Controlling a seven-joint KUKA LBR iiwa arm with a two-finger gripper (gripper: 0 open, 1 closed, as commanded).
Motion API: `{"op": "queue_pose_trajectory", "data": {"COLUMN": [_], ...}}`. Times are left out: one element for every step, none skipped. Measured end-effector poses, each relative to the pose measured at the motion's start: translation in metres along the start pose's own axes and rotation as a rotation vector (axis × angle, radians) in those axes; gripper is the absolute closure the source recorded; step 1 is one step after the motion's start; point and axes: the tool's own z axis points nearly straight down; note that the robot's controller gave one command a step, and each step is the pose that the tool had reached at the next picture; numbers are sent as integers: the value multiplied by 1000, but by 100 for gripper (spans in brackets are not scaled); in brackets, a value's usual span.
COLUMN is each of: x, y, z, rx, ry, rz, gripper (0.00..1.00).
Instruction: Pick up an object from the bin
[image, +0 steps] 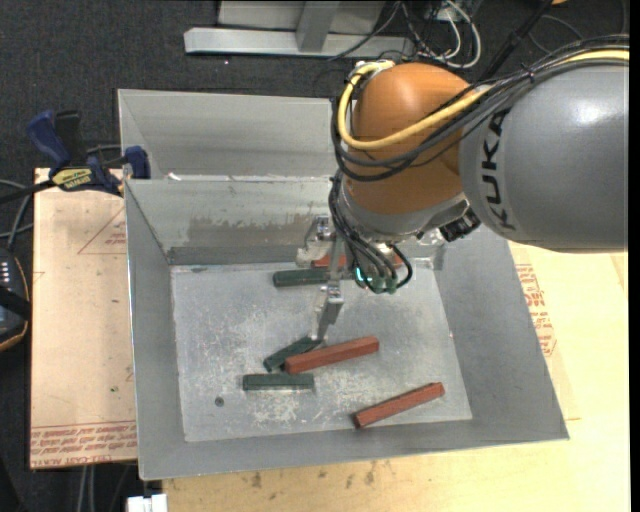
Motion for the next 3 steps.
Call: {"op": "queue_pose_trajectory", "data": {"x": [-1,25,23], "y": [0,-10,-26], "z": [-2,48,149], "rx": [0,-1,-9], "ry": [-4,-8,-32], "rz": [2,62,79], "gripper": [0,0,100]}}
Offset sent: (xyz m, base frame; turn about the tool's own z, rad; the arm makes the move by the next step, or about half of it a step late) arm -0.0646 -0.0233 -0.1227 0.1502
